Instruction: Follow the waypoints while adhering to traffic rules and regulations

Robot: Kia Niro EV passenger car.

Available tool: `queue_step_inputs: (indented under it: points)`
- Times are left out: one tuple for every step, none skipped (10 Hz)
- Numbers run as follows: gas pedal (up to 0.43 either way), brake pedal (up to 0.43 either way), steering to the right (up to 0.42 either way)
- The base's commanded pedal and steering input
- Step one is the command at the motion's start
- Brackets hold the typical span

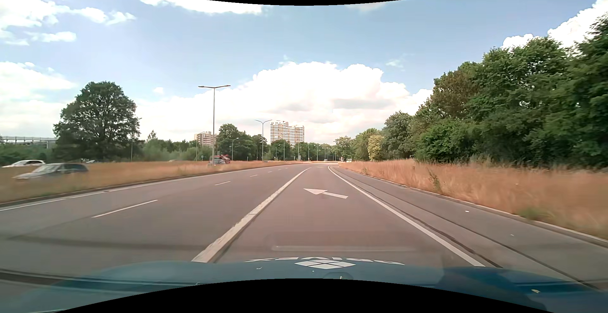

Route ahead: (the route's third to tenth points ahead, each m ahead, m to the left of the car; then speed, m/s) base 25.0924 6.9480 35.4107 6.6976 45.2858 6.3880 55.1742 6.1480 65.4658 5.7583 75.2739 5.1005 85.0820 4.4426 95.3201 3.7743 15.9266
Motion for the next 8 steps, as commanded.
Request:
queue_step_inputs:
  points:
    - [0.197, 0.0, 0.0]
    - [0.197, 0.0, 0.0]
    - [0.197, 0.0, 0.0]
    - [0.197, 0.0, 0.0]
    - [0.197, 0.0, 0.0]
    - [0.197, 0.0, 0.0]
    - [0.197, 0.0, 0.0]
    - [0.197, 0.0, 0.0]
